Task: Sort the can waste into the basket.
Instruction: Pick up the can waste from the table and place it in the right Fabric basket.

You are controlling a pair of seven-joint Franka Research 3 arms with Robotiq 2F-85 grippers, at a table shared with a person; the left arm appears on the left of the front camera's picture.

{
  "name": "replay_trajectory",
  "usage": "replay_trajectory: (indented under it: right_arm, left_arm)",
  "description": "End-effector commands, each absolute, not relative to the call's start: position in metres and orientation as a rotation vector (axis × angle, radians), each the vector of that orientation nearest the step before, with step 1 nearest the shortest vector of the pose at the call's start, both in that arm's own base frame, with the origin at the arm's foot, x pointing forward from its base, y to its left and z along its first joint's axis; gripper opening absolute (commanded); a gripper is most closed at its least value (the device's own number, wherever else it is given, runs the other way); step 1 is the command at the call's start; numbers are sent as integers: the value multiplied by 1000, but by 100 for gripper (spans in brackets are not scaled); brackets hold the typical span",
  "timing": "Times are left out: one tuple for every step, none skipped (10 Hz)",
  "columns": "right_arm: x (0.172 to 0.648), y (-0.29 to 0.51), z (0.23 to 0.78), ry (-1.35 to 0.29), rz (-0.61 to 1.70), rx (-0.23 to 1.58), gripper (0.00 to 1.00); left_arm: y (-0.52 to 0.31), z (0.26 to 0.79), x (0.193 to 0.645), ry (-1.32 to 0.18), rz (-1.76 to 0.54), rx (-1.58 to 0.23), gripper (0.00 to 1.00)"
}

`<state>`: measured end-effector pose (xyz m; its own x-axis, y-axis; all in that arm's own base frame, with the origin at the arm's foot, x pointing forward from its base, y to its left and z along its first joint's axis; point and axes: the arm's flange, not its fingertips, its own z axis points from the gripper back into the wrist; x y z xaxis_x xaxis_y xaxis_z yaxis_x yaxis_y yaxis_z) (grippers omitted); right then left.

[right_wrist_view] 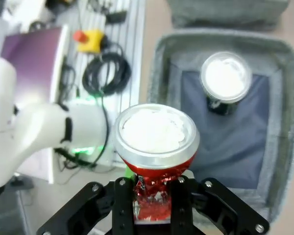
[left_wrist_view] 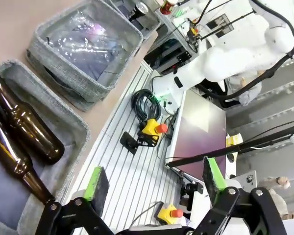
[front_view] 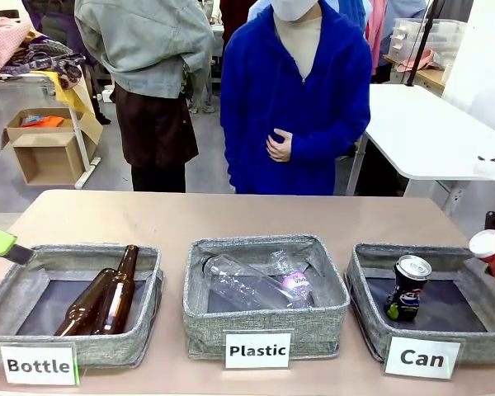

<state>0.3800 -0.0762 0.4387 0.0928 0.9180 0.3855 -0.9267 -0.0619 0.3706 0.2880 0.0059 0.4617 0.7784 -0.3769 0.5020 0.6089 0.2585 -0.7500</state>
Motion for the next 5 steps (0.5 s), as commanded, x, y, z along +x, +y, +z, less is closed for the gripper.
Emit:
replay_trajectory:
  right_arm:
    - [390, -66, 429, -8, 1497, 557, 0]
    - [394, -66, 430, -45, 1486, 539, 0]
    - [395, -68, 432, -123, 1456, 498, 0]
    - [397, -69, 435, -191, 1426, 453, 0]
    - [397, -66, 433, -228, 1399, 410, 48]
  left_arm:
    - [6, 460, 285, -240, -699, -1129, 100]
    - [6, 460, 285, -240, -699, -1129, 100]
    - [6, 460, 285, -240, -699, -1129, 100]
    - [6, 460, 285, -240, -699, -1129, 100]
    - [6, 460, 285, -240, -699, -1129, 100]
